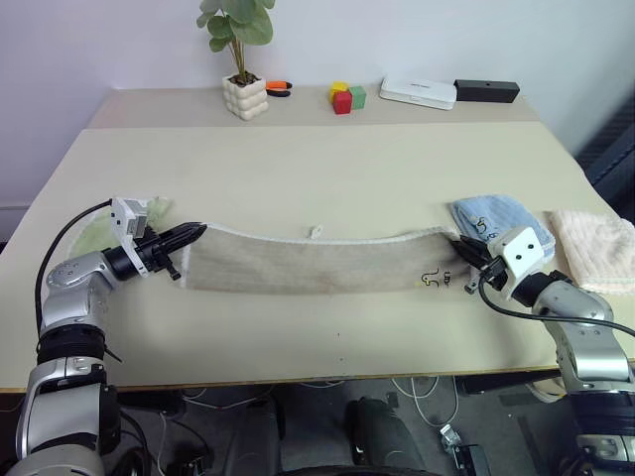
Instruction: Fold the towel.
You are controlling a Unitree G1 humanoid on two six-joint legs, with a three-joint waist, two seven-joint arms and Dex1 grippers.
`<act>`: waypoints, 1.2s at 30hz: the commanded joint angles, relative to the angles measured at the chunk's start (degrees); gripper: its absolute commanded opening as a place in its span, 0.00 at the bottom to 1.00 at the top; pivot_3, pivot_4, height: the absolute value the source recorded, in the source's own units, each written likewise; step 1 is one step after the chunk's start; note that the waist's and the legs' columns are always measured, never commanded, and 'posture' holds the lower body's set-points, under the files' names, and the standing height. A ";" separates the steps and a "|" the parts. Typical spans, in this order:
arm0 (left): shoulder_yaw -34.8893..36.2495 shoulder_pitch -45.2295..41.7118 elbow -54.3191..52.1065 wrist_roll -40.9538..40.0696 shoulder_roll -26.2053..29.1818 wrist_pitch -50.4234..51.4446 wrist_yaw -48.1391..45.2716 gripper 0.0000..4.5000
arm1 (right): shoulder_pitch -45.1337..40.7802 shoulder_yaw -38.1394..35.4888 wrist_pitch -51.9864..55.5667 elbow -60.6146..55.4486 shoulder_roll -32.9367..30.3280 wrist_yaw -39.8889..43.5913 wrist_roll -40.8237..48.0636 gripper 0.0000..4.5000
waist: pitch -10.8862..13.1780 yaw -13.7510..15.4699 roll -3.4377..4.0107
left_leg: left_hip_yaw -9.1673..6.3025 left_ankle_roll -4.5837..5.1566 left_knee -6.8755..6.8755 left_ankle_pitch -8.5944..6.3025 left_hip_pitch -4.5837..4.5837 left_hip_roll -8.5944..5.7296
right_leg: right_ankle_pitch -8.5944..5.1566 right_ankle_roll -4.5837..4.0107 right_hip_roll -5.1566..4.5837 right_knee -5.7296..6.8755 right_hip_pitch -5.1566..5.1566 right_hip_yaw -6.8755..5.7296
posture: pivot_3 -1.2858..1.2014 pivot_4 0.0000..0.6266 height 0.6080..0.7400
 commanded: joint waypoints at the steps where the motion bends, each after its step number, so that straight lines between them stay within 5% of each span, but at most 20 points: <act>1: 0.49 -1.08 -0.08 -0.93 0.41 3.37 -0.02 0.00 | -0.78 -0.30 0.75 -1.20 -0.28 1.66 1.82 0.01 | 0.00 -0.03 0.00 | 0.00 0.00 0.00 0.00 0.01 0.00 | 0.00 0.00 0.00 0.01 0.00 0.00 | 0.52 0.24 1.00; 5: 0.25 -0.89 -0.46 -0.02 0.71 4.15 0.59 0.33 | -0.92 0.02 0.09 -0.53 -0.36 1.12 0.37 0.32 | 0.00 0.04 0.00 | 0.00 0.00 0.01 0.00 0.00 0.00 | 0.00 0.01 0.00 0.01 0.00 0.00 | 0.52 0.24 1.00; 11: 0.90 -0.43 -1.86 -1.12 1.52 5.79 -0.88 0.99 | -2.19 -0.55 -0.84 -0.07 -0.83 -0.83 -1.34 0.97 | 0.00 -0.02 0.00 | 0.00 0.00 0.00 0.00 0.00 0.00 | 0.00 0.01 0.00 0.01 0.00 0.00 | 0.52 0.24 1.00; 12: 0.89 -0.27 -2.39 -0.91 1.76 5.45 -0.80 1.00 | -2.35 -0.64 -1.45 0.35 -1.08 -0.98 -1.76 1.00 | 0.00 -0.02 0.00 | 0.00 0.00 0.00 0.00 0.00 0.00 | 0.00 0.01 0.00 0.00 0.00 0.00 | 0.52 0.24 1.00; 25: 4.71 -0.62 -21.81 -10.70 2.75 20.64 4.21 1.00 | -7.49 -1.90 1.56 -4.10 1.59 -2.08 4.68 0.94 | 0.00 -0.07 0.00 | -0.02 0.00 -0.01 0.00 0.00 0.01 | 0.01 0.01 0.00 0.02 0.00 0.00 | 0.52 0.24 1.00; 28: 4.84 0.57 -26.65 -14.24 0.55 24.78 6.01 0.80 | -7.36 0.07 4.95 -6.76 3.98 -3.60 4.98 0.70 | 0.00 -0.01 0.00 | -0.05 0.00 0.00 0.00 0.00 0.01 | 0.01 0.02 0.00 0.01 0.03 -0.02 | 0.52 0.24 1.00; 34: 4.10 4.79 -36.10 -18.53 -7.82 28.78 13.70 0.13 | -6.32 3.53 8.24 -12.04 11.35 -9.98 3.37 0.03 | 0.00 -0.04 0.00 | -0.06 0.00 0.00 0.00 0.00 0.01 | 0.01 0.02 0.00 0.03 0.02 -0.02 | 0.52 0.24 1.00; 36: 2.46 6.86 -38.34 -17.84 -12.24 27.77 16.95 0.00 | -5.03 6.01 8.09 -11.79 14.32 -13.41 0.19 0.00 | -0.01 -0.01 -0.01 | -0.07 0.00 0.01 0.00 0.00 0.00 | 0.01 0.02 0.00 0.04 0.02 -0.01 | 0.52 0.24 1.00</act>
